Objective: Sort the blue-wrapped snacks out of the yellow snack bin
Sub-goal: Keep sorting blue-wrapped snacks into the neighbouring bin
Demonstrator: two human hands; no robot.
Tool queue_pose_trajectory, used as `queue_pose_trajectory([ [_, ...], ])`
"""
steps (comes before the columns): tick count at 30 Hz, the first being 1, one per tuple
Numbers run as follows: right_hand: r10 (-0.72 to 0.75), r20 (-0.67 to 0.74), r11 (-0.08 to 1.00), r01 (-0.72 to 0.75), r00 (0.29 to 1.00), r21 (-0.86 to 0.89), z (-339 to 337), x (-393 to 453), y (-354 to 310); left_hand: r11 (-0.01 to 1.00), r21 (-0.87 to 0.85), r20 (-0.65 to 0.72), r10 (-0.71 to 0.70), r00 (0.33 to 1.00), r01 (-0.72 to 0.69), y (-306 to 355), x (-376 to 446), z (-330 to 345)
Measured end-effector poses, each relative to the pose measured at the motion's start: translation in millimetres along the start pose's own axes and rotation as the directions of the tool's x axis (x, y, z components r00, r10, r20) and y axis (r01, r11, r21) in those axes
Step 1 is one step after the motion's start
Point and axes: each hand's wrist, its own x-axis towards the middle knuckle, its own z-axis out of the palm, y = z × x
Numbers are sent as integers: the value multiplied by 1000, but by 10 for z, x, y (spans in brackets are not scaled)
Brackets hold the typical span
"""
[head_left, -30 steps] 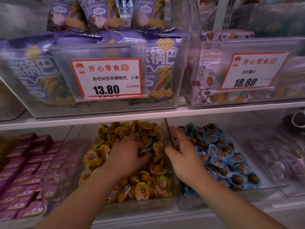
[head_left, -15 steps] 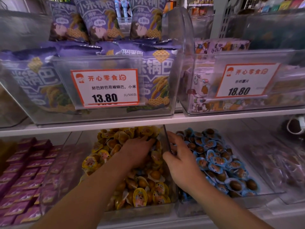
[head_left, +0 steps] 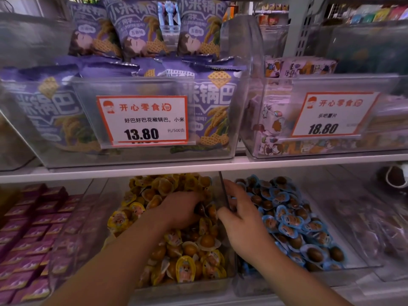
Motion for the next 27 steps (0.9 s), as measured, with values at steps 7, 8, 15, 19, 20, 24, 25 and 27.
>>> queue_pose_trajectory([
  [7, -34, -2, 999, 34, 999, -32, -11, 23, -10, 706, -708, -153, -154, 976, 0, 11, -618, -471],
  [8, -33, 4, 999, 33, 999, -37, -15, 17, -26, 639, -770, -168, -200, 965, -2, 33, -729, -523],
  [15, -421, -11, 746, 339, 907, -573, -67, -74, -368, 330, -944, -147, -406, 902, -5, 142, -1341, -429],
  [19, -273, 230, 783, 355, 934, -511, 349, -46, -576, 529, -848, -316, -529, 787, 15, 65, -1471, -326],
  [20, -152, 304, 788, 301, 940, -537, 483, 35, -552, 504, -863, -311, -556, 771, 15, 50, -1490, -321],
  [24, 372, 328, 577, 61, 868, -815, 818, 485, -299, 246, -967, -204, -621, 757, -59, 22, -1570, -361],
  [25, 426, 297, 531, 29, 855, -847, 858, 550, -223, 211, -975, -185, -627, 757, -64, 11, -1592, -369],
  [27, 424, 244, 501, -1, 872, -865, 901, 595, -106, 136, -988, -140, -634, 761, -68, -21, -1632, -381],
])
